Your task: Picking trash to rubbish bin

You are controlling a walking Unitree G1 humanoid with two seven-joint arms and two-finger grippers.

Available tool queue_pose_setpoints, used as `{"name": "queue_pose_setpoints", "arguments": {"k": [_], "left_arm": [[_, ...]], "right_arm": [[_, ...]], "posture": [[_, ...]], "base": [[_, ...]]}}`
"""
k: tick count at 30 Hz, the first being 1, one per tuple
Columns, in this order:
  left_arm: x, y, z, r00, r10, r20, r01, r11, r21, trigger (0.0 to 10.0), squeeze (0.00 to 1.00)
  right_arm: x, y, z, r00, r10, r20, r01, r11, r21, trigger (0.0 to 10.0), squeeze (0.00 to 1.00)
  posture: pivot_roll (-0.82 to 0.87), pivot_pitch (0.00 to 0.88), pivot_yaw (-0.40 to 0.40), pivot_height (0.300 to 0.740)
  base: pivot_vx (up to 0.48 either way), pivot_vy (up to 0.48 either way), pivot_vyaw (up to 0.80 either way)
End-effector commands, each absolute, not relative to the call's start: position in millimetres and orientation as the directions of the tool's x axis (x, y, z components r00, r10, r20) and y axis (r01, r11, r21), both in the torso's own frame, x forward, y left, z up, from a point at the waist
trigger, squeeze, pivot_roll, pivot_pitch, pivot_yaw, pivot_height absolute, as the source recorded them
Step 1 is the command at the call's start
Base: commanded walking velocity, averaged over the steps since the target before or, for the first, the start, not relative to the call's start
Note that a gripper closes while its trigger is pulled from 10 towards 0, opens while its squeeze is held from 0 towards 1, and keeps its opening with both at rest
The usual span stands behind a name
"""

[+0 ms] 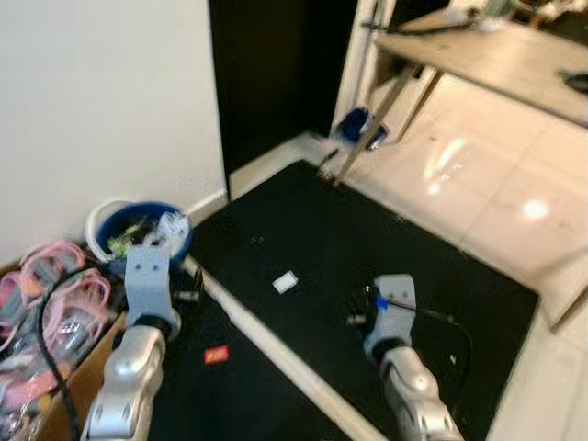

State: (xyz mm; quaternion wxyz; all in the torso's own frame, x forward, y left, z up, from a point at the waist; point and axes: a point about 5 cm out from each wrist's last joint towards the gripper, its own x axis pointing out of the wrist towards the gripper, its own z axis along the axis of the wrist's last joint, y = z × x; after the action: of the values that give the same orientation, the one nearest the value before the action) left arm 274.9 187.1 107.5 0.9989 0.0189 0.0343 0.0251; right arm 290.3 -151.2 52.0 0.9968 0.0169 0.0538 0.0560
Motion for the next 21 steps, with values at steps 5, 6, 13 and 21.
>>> {"name": "queue_pose_setpoints", "arguments": {"k": [5, 6, 13, 21], "left_arm": [[272.7, 186.7, 101.0, 0.994, 0.053, -0.099, -0.050, 0.998, 0.028, 10.0, 0.00], [273.3, 185.6, 100.7, 0.993, 0.050, -0.106, -0.048, 0.999, 0.020, 10.0, 0.00], [274.0, 180.1, 98.4, 0.992, 0.040, -0.120, -0.038, 0.999, 0.017, 10.0, 0.00], [274.7, 182.2, 101.4, 0.994, 0.037, -0.107, -0.034, 0.999, 0.024, 10.0, 0.00]], "right_arm": [[285.5, -148.6, 45.6, 0.984, 0.118, -0.136, -0.112, 0.992, 0.053, 10.0, 0.00], [285.2, -148.4, 45.5, 0.983, 0.119, -0.137, -0.113, 0.992, 0.052, 10.0, 0.00], [284.4, -150.4, 45.5, 0.984, 0.117, -0.138, -0.111, 0.993, 0.049, 10.0, 0.00], [284.9, -150.4, 45.8, 0.983, 0.118, -0.141, -0.112, 0.993, 0.048, 10.0, 0.00]], "posture": [[0.09, 0.156, 0.006, 0.740], [0.09, 0.156, 0.006, 0.740], [0.08, 0.156, 0.007, 0.740], [0.09, 0.158, 0.003, 0.740]], "base": [[0.000, 0.000, -0.80], [0.000, 0.000, -0.80], [0.000, 0.000, -0.80], [0.000, 0.000, -0.80]]}}
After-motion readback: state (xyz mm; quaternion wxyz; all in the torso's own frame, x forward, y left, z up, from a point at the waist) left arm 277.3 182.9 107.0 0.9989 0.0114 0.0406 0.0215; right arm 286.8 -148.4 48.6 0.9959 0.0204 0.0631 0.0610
